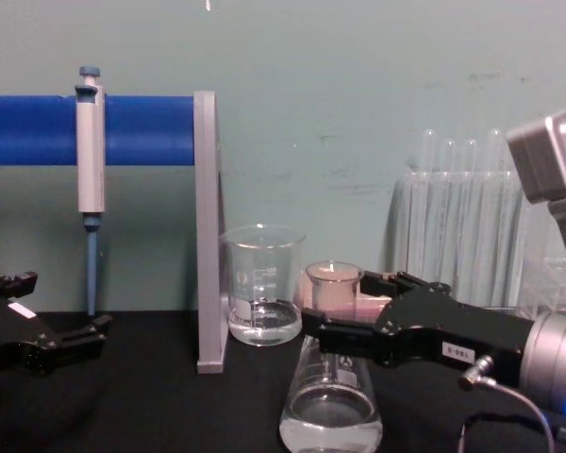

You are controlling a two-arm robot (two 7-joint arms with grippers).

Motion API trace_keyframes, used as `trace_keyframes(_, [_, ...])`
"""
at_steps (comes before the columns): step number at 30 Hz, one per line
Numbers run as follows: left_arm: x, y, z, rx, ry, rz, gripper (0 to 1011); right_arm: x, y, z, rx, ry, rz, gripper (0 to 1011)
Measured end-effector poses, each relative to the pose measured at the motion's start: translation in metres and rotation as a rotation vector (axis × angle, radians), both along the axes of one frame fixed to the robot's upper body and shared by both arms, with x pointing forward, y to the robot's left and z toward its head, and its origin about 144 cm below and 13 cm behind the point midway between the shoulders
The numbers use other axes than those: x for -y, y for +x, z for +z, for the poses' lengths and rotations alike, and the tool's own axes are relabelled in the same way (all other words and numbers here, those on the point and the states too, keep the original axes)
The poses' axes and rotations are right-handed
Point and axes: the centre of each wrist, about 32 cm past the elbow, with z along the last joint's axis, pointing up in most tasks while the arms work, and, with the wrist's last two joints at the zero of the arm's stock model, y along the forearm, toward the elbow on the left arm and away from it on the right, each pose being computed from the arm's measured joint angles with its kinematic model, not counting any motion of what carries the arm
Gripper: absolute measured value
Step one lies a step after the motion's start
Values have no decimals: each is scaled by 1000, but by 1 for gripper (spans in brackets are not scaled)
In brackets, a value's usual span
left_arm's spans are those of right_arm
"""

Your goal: Grasp the erlenmeyer flask with one hand, shake it three times, then place it back.

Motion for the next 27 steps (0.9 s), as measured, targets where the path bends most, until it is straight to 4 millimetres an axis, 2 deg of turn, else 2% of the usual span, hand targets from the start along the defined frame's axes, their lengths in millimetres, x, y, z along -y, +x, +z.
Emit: trace_keyframes(27, [0,0,0,0,0,0,1001,-9,7,1,-11,25,-11,1000])
